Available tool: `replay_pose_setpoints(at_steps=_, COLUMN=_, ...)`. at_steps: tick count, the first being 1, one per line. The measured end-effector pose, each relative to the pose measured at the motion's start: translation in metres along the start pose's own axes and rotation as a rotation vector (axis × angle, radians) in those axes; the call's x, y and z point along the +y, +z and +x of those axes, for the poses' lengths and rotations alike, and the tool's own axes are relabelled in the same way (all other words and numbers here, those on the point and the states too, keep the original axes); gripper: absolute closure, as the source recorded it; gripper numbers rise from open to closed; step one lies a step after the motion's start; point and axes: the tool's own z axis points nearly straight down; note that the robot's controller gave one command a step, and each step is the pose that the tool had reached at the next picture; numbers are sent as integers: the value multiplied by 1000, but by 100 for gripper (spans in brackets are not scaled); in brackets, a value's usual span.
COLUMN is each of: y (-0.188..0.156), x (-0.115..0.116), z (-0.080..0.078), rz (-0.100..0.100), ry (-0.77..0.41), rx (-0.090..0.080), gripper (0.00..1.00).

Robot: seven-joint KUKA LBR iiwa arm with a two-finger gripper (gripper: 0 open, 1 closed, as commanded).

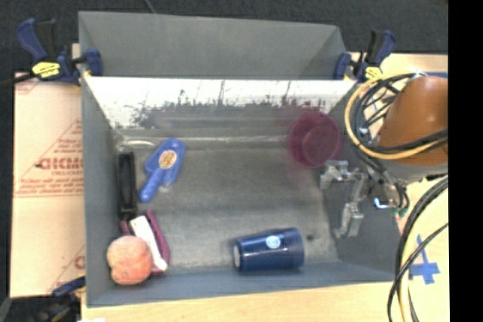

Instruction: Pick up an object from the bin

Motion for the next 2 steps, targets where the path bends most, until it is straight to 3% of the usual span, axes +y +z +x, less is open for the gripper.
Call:
replay_pose_setpoints(at_steps=1, y=64, x=67, z=26, rz=0, ry=-487, rx=-5, gripper=0)
replay_pose_setpoints(at_steps=2, y=6, x=84, z=30, rz=2, ry=-267, rx=-6, gripper=0)
